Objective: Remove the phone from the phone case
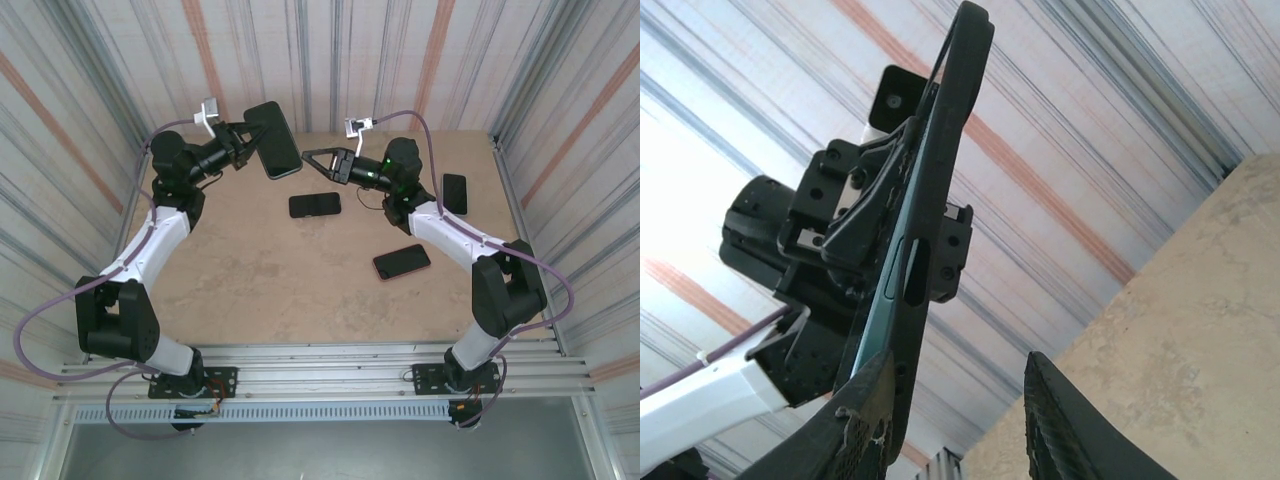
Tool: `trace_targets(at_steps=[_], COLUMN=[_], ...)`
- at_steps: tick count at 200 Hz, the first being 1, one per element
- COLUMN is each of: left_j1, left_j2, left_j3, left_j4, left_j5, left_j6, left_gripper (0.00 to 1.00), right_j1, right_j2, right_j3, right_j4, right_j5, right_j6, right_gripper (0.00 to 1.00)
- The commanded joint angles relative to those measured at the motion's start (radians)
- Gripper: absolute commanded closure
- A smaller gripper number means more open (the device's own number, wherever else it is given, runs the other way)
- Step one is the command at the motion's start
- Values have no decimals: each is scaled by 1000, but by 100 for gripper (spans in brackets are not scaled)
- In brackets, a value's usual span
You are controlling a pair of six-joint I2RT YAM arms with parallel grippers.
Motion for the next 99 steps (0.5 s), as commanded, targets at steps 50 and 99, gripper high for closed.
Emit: trace_targets(at_steps=[50, 99], left_j1=[-13, -21], left_j2=[-53, -66], left_j3=[-19, -20], left_j4=[95, 133], left_j5=[-45, -71], left_j6=[-38, -87], left_gripper=[100, 100], right_j1=[27, 29], right_j2=[3, 5], right_j3=[3, -10], right_j4=[-34, -59], right_j5=[-54, -50], right_j6=[-9, 5], right_gripper=[64, 65])
